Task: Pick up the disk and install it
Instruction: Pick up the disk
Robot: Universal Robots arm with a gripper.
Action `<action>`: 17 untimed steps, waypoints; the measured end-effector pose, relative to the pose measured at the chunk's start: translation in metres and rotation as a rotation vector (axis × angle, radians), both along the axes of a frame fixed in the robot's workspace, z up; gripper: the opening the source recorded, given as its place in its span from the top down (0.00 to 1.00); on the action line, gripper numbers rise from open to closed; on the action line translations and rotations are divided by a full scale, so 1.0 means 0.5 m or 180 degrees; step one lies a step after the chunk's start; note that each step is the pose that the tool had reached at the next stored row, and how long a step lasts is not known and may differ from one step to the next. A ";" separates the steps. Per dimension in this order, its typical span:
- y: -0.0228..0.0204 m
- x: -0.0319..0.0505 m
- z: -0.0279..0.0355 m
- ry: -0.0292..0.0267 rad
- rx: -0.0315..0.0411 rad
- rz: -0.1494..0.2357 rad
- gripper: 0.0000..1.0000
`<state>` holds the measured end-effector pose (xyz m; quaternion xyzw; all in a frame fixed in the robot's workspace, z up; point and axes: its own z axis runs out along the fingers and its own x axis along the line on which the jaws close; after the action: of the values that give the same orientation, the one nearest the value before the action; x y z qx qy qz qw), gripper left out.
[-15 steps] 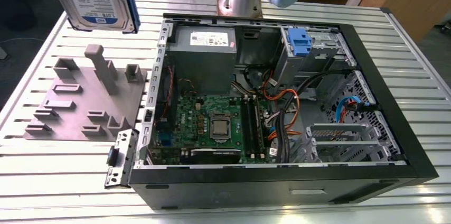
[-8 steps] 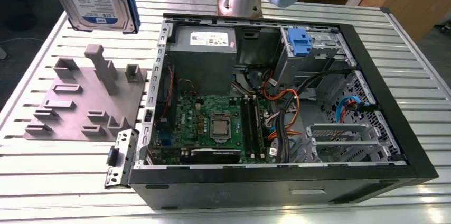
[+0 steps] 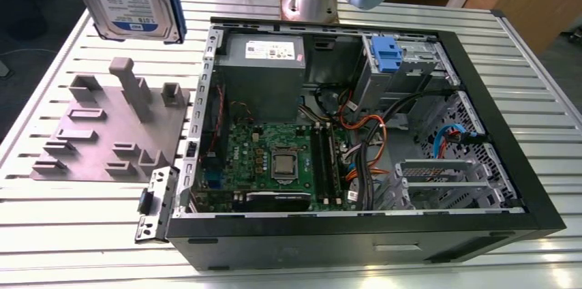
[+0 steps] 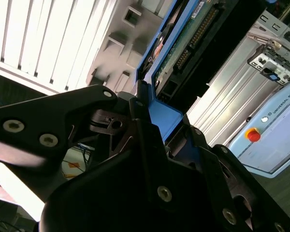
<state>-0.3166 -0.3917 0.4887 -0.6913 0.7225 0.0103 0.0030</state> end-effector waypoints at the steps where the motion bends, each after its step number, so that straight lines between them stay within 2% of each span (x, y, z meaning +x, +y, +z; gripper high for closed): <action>1: 0.0000 0.002 0.000 0.0000 0.0000 0.0000 0.63; 17: 0.0000 0.037 0.000 0.0000 0.0000 0.0000 0.63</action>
<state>-0.2980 -0.3917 0.4887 -0.6913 0.7225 0.0103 0.0030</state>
